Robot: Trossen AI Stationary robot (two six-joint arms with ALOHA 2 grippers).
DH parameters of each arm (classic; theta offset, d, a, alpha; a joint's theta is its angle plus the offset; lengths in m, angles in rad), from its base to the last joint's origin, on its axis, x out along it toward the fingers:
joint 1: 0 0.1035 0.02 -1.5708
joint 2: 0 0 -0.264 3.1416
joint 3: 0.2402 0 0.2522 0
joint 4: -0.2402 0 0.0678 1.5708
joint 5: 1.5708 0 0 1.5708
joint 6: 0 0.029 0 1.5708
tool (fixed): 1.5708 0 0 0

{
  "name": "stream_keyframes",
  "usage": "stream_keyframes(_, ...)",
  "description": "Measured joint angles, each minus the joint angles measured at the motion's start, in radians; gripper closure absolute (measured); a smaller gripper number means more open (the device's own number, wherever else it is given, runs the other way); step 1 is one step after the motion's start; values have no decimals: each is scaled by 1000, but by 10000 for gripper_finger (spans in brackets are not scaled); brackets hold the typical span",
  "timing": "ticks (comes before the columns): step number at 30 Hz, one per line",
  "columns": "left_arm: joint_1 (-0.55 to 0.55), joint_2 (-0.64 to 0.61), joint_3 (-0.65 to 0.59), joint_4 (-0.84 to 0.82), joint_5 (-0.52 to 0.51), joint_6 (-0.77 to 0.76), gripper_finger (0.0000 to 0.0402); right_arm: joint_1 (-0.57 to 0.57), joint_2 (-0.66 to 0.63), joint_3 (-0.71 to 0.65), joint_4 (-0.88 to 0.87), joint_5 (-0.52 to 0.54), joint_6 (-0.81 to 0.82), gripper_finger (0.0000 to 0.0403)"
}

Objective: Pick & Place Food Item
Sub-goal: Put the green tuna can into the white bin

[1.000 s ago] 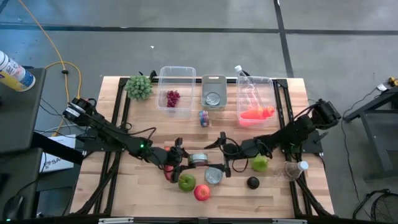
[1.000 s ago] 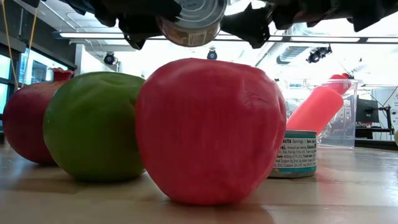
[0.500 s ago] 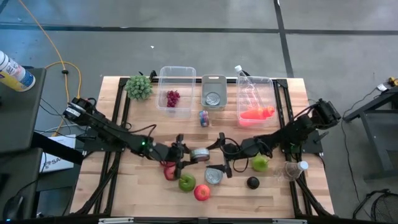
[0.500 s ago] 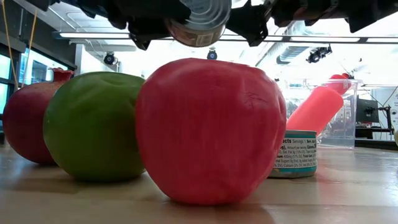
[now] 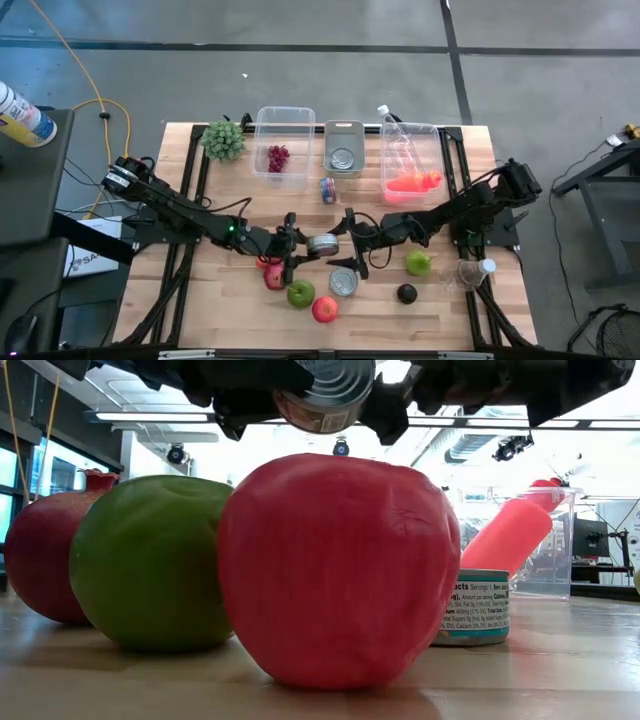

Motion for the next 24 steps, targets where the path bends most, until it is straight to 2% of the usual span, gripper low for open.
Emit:
stream_keyframes(6, 0, 0, 0, 1, 0, 3, 250, 1, 69, 49, 0, -1, -37, 111)
stream_keyframes(24, -1, -1, 0, -11, 49, -4, 250, 34, 70, 58, -1, 13, -73, 253)
